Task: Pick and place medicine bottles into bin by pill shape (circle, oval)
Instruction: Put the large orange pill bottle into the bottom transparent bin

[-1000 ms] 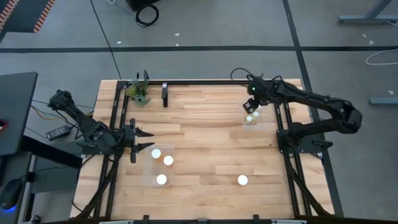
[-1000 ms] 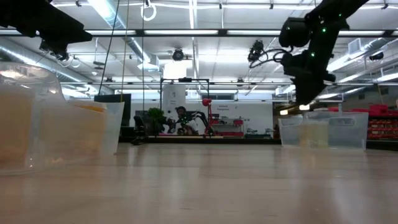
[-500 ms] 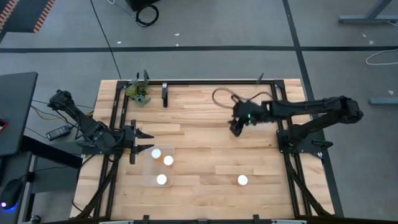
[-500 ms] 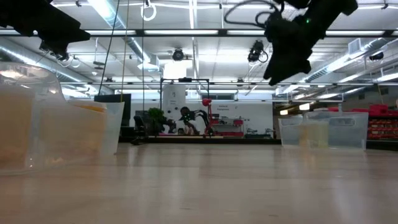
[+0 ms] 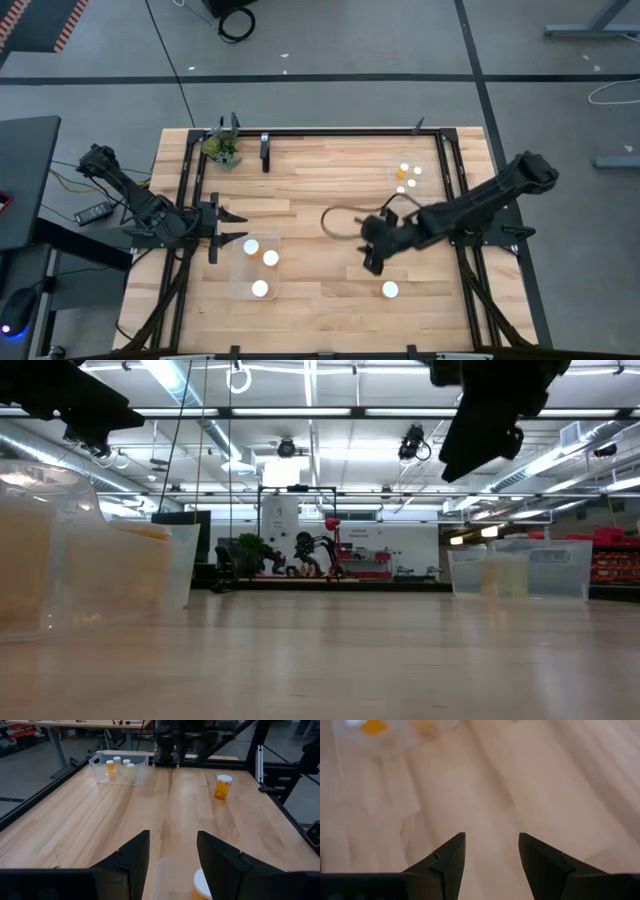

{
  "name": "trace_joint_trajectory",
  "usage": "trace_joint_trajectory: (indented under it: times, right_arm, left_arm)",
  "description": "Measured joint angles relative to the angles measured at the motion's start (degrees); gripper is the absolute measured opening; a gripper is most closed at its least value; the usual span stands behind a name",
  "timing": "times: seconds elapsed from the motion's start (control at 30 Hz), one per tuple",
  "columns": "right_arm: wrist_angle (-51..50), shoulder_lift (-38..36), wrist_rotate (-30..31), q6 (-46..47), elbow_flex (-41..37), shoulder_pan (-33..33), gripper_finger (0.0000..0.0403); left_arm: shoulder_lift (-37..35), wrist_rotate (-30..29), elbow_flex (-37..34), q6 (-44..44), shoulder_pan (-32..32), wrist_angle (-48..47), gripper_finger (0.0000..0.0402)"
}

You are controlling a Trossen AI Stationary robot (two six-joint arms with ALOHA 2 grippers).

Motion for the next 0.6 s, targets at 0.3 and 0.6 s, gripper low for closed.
trace_joint_trajectory:
  times: [0.3,0.6]
  right_arm:
    - [-12.66,13.52,-2.98,0.14,14.51,9.16,0.0191]
    - [-24.65,16.77,-8.05,8.85,22.16,12.51,0.0235]
  left_arm:
    - [0.00,-0.01,0.00,0.04,-0.01,-0.14,0.0173]
    - [0.00,-0.01,0.00,1.51,0.01,-0.30,0.0174]
